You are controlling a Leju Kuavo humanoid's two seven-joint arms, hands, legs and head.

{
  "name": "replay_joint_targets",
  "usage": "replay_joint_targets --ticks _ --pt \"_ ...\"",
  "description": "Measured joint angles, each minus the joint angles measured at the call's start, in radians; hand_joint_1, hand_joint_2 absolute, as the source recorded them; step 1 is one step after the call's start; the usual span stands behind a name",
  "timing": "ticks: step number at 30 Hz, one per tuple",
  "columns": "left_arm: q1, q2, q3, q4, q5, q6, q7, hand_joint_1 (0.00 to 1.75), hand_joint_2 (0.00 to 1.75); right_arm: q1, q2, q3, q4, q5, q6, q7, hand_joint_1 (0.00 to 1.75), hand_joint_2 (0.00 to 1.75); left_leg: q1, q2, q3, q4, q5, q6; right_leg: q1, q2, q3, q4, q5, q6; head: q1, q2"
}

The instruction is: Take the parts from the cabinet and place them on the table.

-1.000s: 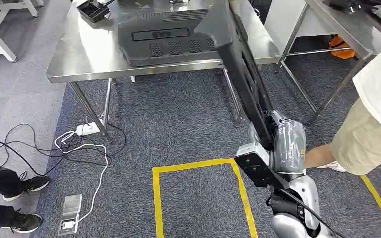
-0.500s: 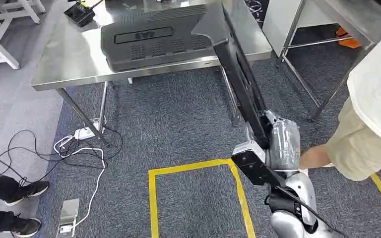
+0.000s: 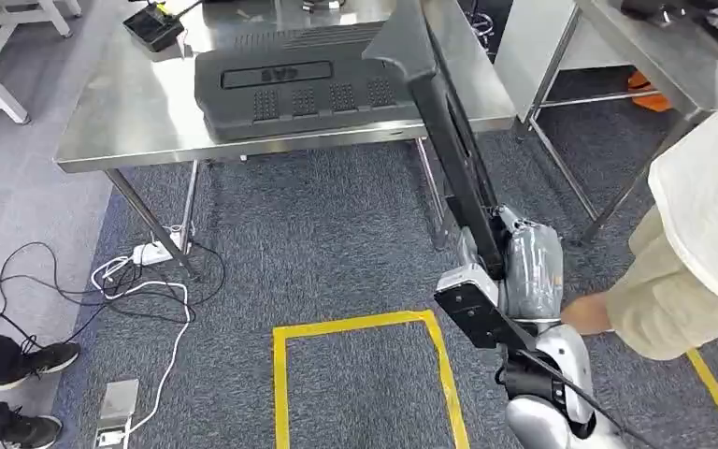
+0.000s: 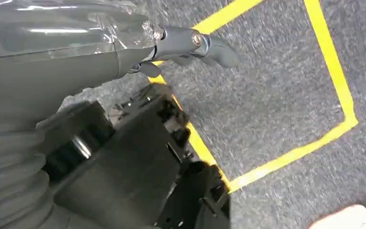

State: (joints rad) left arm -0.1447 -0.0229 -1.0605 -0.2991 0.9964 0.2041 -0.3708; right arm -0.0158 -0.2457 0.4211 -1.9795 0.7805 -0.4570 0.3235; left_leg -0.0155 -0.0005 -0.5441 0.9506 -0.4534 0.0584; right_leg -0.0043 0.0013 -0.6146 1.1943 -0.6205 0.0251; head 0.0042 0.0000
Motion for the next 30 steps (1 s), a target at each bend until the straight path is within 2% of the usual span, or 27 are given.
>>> replay_joint_targets --ticks 1,2,3,4,5,6,7,8,9,11,12,13,14,16,17,18,19,21,22,23,26,27,28,29,30 --pt "0.001 0.000 0.000 0.000 0.000 0.000 0.000 0.00 1.75 0.002 0.000 0.001 0.002 -0.008 0.000 -0.004 1.75 1.75 0.002 0.000 0.002 0.001 -0.005 -0.004 -0.006 0.000 -0.040 0.065 -0.019 0.008 0.003 0.000" --pt "0.003 -0.001 0.000 0.000 0.001 0.000 0.000 0.00 1.75 0.003 0.000 0.001 0.003 -0.016 -0.001 -0.009 1.75 1.75 0.006 0.000 0.003 0.006 -0.010 -0.009 -0.012 0.000 -0.069 0.101 -0.017 0.017 0.003 0.000" --pt "0.004 -0.001 0.000 0.000 0.001 0.000 0.000 0.00 1.75 0.003 0.000 0.001 0.004 -0.024 -0.002 -0.013 1.75 1.75 0.010 0.000 0.004 0.013 -0.016 -0.014 -0.017 -0.001 -0.072 0.087 0.011 0.025 0.003 0.000" --pt "0.005 -0.001 0.000 0.000 0.003 0.000 0.000 0.00 1.75 0.003 0.000 0.001 0.005 -0.037 -0.003 -0.022 1.75 1.75 0.016 -0.001 0.005 0.023 -0.026 -0.022 -0.024 -0.002 -0.052 0.028 0.059 0.032 0.006 0.000" --pt "0.004 -0.001 0.000 0.000 0.003 0.000 0.000 0.00 1.75 0.003 0.000 0.001 0.005 -0.049 -0.005 -0.030 1.75 1.75 0.023 -0.002 0.006 0.035 -0.036 -0.030 -0.030 -0.003 -0.019 -0.055 0.111 0.041 0.007 0.000" --pt "0.004 -0.001 0.000 0.000 0.002 0.000 -0.001 0.00 1.75 0.002 0.000 0.002 0.005 -0.058 -0.008 -0.039 1.75 1.75 0.027 -0.003 0.005 0.054 -0.051 -0.041 -0.037 -0.003 0.012 -0.140 0.148 0.050 0.013 0.000" --pt "0.004 0.000 0.000 0.000 0.002 0.000 -0.001 0.00 1.75 0.001 0.000 0.003 0.008 -0.068 -0.010 -0.045 1.75 1.75 0.023 -0.004 -0.005 0.065 -0.060 -0.052 -0.030 0.005 0.010 -0.124 0.118 0.048 0.022 0.000" --pt "0.002 0.000 0.000 0.000 0.001 0.001 -0.001 0.00 1.75 0.001 0.000 0.003 0.008 -0.076 -0.013 -0.051 1.75 1.75 0.017 -0.005 -0.011 0.083 -0.069 -0.058 -0.031 0.009 0.009 -0.135 0.119 0.020 0.030 0.000" --pt "0.002 0.000 0.000 0.000 0.001 0.001 -0.001 0.00 1.75 0.005 0.000 0.003 0.008 -0.082 -0.013 -0.054 1.75 1.75 0.018 -0.005 -0.011 0.083 -0.069 -0.060 -0.030 0.009 0.005 -0.131 0.117 0.009 0.020 0.000" --pt "0.004 0.000 0.000 0.000 0.001 0.001 -0.001 0.00 1.75 0.004 0.000 0.004 0.008 -0.087 -0.013 -0.061 1.75 1.75 0.019 -0.006 -0.007 0.078 -0.070 -0.064 -0.028 0.009 0.006 -0.129 0.113 -0.006 0.013 0.000" --pt "0.003 0.000 0.000 0.000 0.001 0.001 -0.001 0.00 1.75 0.003 0.000 0.004 0.008 -0.087 -0.013 -0.062 1.75 1.75 0.021 -0.006 -0.006 0.086 -0.078 -0.070 -0.032 0.007 0.012 -0.134 0.115 -0.013 0.013 0.000" --pt "0.002 0.000 0.000 0.000 0.000 0.001 -0.002 0.00 1.75 0.003 0.000 0.005 0.008 -0.085 -0.013 -0.064 1.75 1.75 0.021 -0.004 -0.015 0.120 -0.098 -0.076 -0.032 0.006 0.017 -0.136 0.113 -0.019 0.005 0.000" --pt "0.000 0.000 0.000 0.000 0.000 0.001 -0.002 0.00 1.75 0.003 0.000 0.005 0.008 -0.079 -0.013 -0.065 1.75 1.75 0.023 -0.004 -0.045 0.184 -0.132 -0.081 -0.032 0.004 0.020 -0.137 0.110 -0.023 -0.005 0.000" --pt "0.001 0.000 0.000 0.000 -0.001 -0.001 -0.002 0.00 1.75 0.003 0.000 0.005 0.008 -0.072 -0.013 -0.065 1.75 1.75 0.025 -0.004 -0.126 0.342 -0.195 -0.085 -0.029 0.002 0.025 -0.136 0.105 -0.030 -0.008 0.000" --pt "0.002 0.000 0.000 0.000 -0.002 -0.001 -0.002 0.00 1.75 0.003 0.000 0.005 0.008 -0.069 -0.012 -0.065 1.75 1.75 0.025 -0.004 -0.157 0.391 -0.203 -0.085 -0.027 0.002 0.028 -0.136 0.103 -0.031 -0.010 0.000" --pt "0.003 0.000 0.000 0.000 -0.002 -0.002 -0.002 0.00 1.75 0.003 0.000 0.005 0.008 -0.068 -0.012 -0.064 1.75 1.75 0.024 -0.004 -0.166 0.392 -0.185 -0.081 -0.026 0.003 0.032 -0.136 0.100 -0.031 -0.011 0.000" --pt "0.003 0.000 0.000 0.000 -0.002 -0.002 -0.002 0.00 1.75 0.003 0.000 0.005 0.008 -0.067 -0.012 -0.063 1.75 1.75 0.023 -0.004 -0.151 0.347 -0.144 -0.074 -0.025 0.004 0.037 -0.136 0.097 -0.031 -0.012 0.000" --pt "0.001 0.000 0.000 0.000 -0.003 -0.005 -0.002 0.00 1.75 0.003 0.000 0.005 0.008 -0.064 -0.012 -0.063 1.75 1.75 0.017 -0.004 -0.080 0.173 -0.040 -0.055 -0.022 0.006 0.051 -0.138 0.090 -0.029 -0.015 0.000" --pt "0.000 0.001 0.000 0.000 -0.003 -0.005 -0.002 0.00 1.75 0.003 0.000 0.005 0.008 -0.064 -0.012 -0.063 1.75 1.75 0.012 -0.005 -0.058 0.112 -0.030 -0.044 -0.023 0.006 0.055 -0.141 0.087 -0.026 -0.015 0.000" --pt "0.000 0.001 0.000 0.000 -0.003 -0.005 -0.002 0.00 1.75 0.001 -0.001 0.005 0.008 -0.065 -0.012 -0.061 1.75 1.75 0.007 -0.004 -0.053 0.102 -0.033 -0.042 -0.018 0.007 0.055 -0.141 0.085 -0.022 -0.012 0.000" --pt "0.000 0.001 0.000 0.000 -0.004 -0.005 -0.002 0.00 1.75 0.001 -0.002 0.007 0.008 -0.065 -0.011 -0.057 1.75 1.75 0.001 -0.005 -0.052 0.088 -0.036 -0.038 -0.026 0.005 0.057 -0.156 0.090 -0.006 -0.017 0.000" --pt "-0.001 0.001 0.000 0.000 -0.004 -0.005 -0.002 0.00 1.75 0.001 -0.003 0.007 0.008 -0.065 -0.012 -0.056 1.75 1.75 0.016 -0.004 -0.041 0.064 -0.027 -0.036 -0.021 0.004 0.062 -0.156 0.084 0.002 -0.015 0.000" --pt "-0.002 0.001 0.000 0.000 -0.003 -0.005 -0.002 0.00 1.75 0.002 -0.005 0.008 0.008 -0.065 -0.011 -0.056 1.75 1.75 0.014 -0.002 -0.032 0.053 -0.023 -0.035 -0.023 0.003 0.059 -0.136 0.073 0.002 -0.014 0.000" --pt "-0.004 0.001 0.000 0.000 -0.003 -0.005 -0.002 0.00 1.75 -0.002 -0.006 0.010 0.008 -0.065 -0.011 -0.056 1.75 1.75 0.015 -0.001 -0.029 0.049 -0.021 -0.028 -0.022 0.003 0.035 -0.090 0.042 0.001 -0.008 0.000" --pt "-0.005 0.001 0.000 0.000 -0.003 -0.005 -0.002 0.00 1.75 -0.002 -0.007 0.010 0.008 -0.065 -0.011 -0.056 1.75 1.75 0.015 -0.001 -0.029 0.049 -0.022 -0.027 -0.021 0.003 -0.003 -0.017 0.006 0.002 -0.005 0.000"
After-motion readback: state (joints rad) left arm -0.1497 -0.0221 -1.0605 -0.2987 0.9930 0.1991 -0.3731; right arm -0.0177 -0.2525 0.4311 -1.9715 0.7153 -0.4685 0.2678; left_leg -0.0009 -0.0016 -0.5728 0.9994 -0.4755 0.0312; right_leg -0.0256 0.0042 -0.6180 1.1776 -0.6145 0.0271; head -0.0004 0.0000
